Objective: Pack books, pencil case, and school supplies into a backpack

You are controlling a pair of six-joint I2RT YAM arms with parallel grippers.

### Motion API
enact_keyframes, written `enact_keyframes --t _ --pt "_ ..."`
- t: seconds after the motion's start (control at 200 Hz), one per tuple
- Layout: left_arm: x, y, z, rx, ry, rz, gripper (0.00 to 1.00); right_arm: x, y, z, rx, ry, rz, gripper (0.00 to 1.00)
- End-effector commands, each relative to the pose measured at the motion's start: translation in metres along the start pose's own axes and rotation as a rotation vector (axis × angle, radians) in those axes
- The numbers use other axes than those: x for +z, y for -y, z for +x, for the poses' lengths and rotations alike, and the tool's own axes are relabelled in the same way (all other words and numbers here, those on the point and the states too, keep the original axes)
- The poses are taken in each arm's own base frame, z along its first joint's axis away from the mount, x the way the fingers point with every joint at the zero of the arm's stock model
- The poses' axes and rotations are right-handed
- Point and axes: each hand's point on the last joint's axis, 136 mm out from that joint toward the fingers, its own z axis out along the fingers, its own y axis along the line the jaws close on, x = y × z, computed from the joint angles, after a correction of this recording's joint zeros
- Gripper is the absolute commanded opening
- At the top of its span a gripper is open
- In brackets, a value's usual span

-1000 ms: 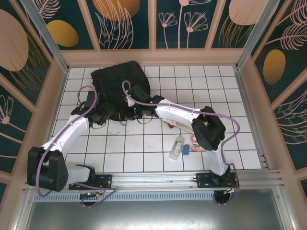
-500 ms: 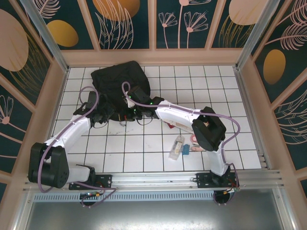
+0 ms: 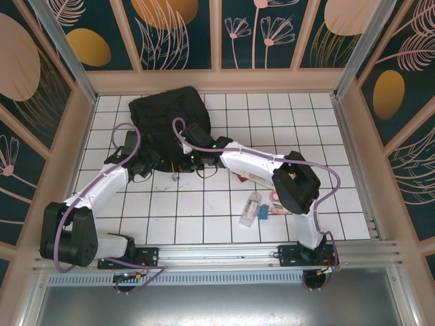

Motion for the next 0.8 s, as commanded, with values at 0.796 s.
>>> enact_keyframes --t 0.796 --pt "-0.023 -0.018 -0.025 0.197 0.128 -0.112 0.0 -0.096 0.077 -0.056 0.002 0.115 0.128 0.0"
